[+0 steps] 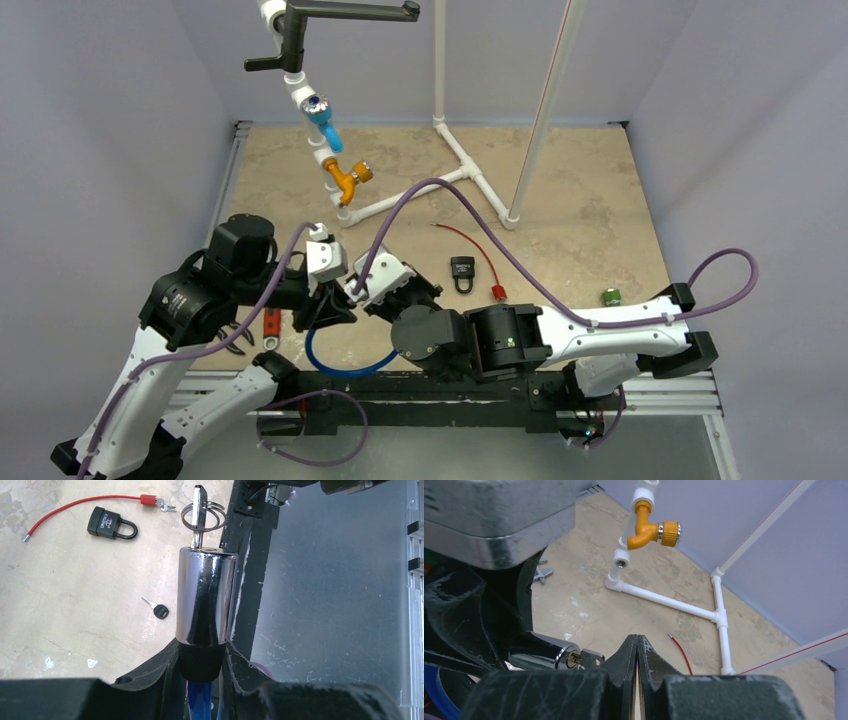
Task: Unlock with the key
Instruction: Unlock the lock.
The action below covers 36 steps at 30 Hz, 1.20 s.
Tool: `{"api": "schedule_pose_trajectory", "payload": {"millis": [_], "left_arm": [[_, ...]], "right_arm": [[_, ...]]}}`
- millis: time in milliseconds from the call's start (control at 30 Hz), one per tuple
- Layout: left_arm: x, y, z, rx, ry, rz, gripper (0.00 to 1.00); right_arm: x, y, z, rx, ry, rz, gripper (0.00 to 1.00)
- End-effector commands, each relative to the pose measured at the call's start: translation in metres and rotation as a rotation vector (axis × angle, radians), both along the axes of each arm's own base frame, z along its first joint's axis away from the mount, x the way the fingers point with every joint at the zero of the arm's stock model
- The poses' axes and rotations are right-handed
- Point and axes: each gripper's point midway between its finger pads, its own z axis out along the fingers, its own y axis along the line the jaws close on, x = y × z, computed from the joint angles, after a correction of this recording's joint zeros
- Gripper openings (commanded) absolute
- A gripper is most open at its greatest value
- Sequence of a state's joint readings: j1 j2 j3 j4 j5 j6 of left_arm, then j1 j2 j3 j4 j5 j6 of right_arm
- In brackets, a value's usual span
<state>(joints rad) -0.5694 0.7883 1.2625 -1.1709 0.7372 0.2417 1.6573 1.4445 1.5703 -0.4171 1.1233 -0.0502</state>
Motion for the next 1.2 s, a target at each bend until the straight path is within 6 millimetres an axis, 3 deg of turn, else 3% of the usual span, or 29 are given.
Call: {"api": "schedule_pose_trajectory", "payload": {"millis": [0,400,867,1067,1167], "left_arm": [[-0.006,-0.006,0.018,-0.075,-0.007,-0.032,0.00],[-0.024,-0.007,0.034,-0.122,-0.007,-0.099,0.00],[-0.018,-0.013,0.065,-0.170,-0.049,-0.102,0.00],[-0.016,-0.017,0.074,-0.184,-0.052,-0.119,0.00],[-0.015,-0.016,0.072,-0.171,-0.062,-0.123,0.00]], "right_arm": [[-0.004,0.001,0.018,0.054,-0.046,-0.023,0.00],[-0.019,0.029,0.006,0.070,-0.037,0.037,0.00],[-0.056,0.069,-0.029,0.172,0.095,0.180,0.00],[-0.068,0.084,-0.034,0.169,0.117,0.250,0.00],[-0.069,0.081,-0.033,0.170,0.128,0.264,0.00]]}}
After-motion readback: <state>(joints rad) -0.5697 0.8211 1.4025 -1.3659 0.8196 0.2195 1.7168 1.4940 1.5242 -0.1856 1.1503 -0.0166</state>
